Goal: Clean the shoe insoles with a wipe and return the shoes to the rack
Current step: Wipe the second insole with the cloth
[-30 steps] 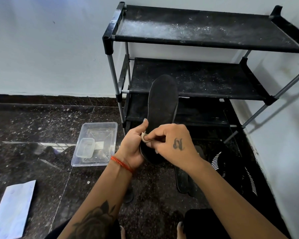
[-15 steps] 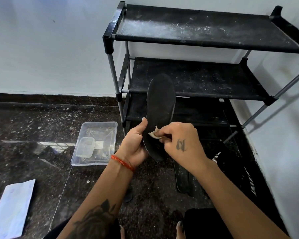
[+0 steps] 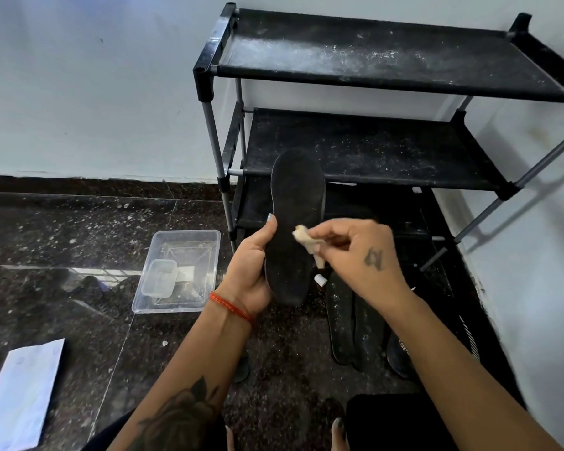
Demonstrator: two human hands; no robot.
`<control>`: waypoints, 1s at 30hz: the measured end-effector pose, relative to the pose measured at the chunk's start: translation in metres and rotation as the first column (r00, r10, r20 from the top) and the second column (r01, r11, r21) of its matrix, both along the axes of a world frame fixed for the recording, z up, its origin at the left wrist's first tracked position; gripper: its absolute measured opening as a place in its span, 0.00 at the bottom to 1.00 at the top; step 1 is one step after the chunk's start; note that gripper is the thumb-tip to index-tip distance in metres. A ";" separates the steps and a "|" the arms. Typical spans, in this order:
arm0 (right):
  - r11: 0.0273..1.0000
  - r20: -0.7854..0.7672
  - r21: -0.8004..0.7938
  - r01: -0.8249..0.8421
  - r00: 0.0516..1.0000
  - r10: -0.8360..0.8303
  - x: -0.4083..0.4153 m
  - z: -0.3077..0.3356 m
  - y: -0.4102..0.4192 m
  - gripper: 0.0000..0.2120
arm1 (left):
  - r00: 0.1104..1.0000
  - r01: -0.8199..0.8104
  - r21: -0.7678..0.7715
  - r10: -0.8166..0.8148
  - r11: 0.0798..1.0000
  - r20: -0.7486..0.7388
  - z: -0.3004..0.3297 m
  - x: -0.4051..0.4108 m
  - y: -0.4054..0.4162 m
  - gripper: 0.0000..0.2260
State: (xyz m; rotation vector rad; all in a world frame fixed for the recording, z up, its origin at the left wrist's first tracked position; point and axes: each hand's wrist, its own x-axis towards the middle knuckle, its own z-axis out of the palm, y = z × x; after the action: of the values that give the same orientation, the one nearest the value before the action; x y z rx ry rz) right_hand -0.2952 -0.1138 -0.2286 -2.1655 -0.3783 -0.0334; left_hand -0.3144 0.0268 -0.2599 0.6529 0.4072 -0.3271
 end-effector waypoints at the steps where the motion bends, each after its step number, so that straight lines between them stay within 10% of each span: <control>1: 0.995 0.046 -0.098 -0.030 0.998 0.035 -0.002 -0.004 0.002 0.09 | 1.000 0.004 -0.008 -0.004 1.000 -0.002 0.000 -0.001 -0.001 0.23; 17: 0.866 -0.362 0.019 -0.500 0.804 0.472 -0.010 0.023 -0.002 0.13 | 1.000 0.018 -0.025 -0.019 1.000 -0.025 -0.004 0.000 0.006 0.25; 21: 0.980 -0.171 0.140 -0.139 0.972 0.162 0.001 0.020 -0.015 0.15 | 1.000 -0.013 -0.077 0.014 0.997 0.003 0.001 -0.001 0.003 0.24; 30: 0.946 0.001 -0.071 -0.315 0.949 0.316 -0.013 0.001 0.010 0.09 | 1.000 -0.008 -0.087 0.007 0.996 -0.015 0.002 -0.002 0.000 0.26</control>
State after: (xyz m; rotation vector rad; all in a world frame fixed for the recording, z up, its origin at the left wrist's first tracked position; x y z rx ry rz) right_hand -0.3081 -0.1037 -0.2275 -2.1494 -0.7395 0.1486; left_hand -0.3161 0.0268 -0.2581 0.5638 0.4071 -0.3407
